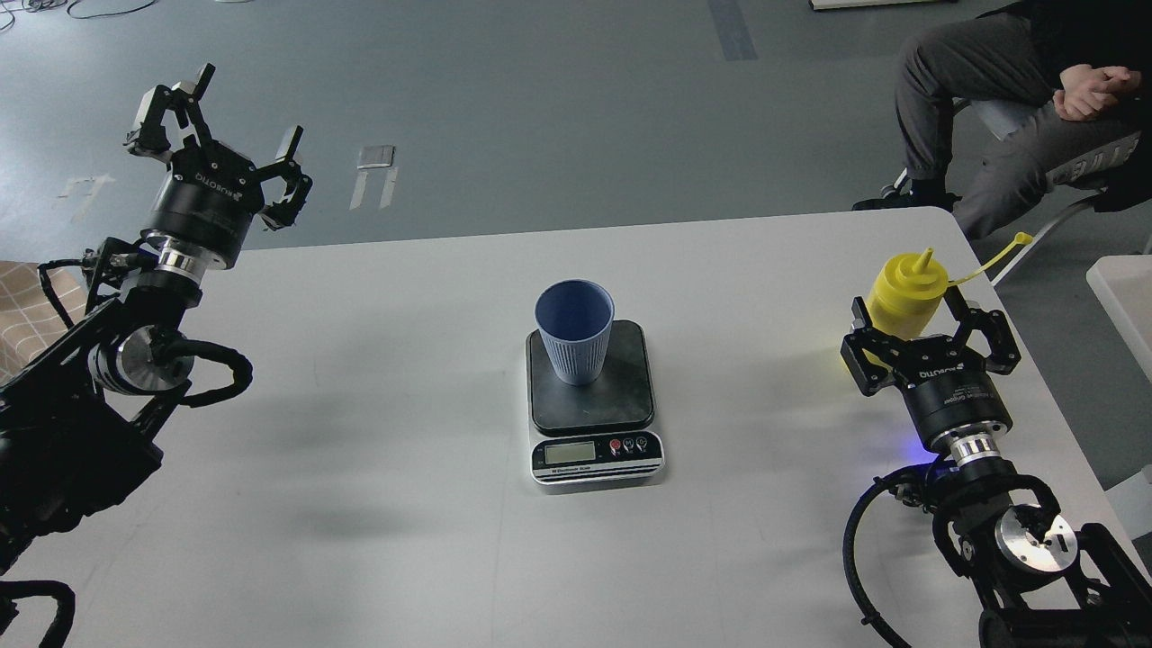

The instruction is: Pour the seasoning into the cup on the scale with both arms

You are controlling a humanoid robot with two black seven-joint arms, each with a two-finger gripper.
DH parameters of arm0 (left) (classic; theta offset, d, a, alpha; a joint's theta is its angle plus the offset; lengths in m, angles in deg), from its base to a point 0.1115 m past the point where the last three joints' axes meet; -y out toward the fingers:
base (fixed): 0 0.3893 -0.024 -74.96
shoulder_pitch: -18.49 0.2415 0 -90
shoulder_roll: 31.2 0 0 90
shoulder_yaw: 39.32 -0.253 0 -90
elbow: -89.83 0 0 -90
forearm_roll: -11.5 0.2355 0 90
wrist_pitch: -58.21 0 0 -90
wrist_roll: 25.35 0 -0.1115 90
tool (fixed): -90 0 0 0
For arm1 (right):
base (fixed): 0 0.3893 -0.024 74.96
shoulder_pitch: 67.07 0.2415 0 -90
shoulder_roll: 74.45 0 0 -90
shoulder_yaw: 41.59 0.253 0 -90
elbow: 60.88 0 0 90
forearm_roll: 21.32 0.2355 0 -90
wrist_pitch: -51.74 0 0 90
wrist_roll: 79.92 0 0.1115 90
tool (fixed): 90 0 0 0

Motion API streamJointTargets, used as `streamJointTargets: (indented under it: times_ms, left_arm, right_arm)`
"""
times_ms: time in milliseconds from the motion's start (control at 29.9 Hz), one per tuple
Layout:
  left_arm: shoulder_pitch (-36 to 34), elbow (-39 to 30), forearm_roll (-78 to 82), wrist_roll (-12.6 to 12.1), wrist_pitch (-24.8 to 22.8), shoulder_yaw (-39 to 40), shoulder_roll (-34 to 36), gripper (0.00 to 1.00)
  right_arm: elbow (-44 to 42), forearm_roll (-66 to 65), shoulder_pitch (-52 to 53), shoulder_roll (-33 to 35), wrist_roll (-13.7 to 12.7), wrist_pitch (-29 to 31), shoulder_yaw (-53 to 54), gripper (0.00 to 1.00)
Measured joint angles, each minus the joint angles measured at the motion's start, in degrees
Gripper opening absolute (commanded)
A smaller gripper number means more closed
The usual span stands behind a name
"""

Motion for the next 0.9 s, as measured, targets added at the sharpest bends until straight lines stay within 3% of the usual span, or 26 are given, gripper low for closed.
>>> streamJointTargets:
  times_ms: [201, 668, 902]
  left_arm:
    - [0.0, 0.0, 0.0, 0.0, 0.0, 0.0, 0.2, 0.97]
    - [0.0, 0.0, 0.0, 0.0, 0.0, 0.1, 0.2, 0.97]
    - [0.0, 0.0, 0.0, 0.0, 0.0, 0.0, 0.3, 0.97]
  right_arm:
    - [6.4, 0.0, -6.3, 0.0, 0.0, 0.0, 0.1, 1.00]
    - [8.1, 0.1, -12.0, 0.0, 0.0, 3.8, 0.5, 1.00]
    - [13.0, 0.0, -17.8, 0.0, 0.0, 4.8, -0.3, 1.00]
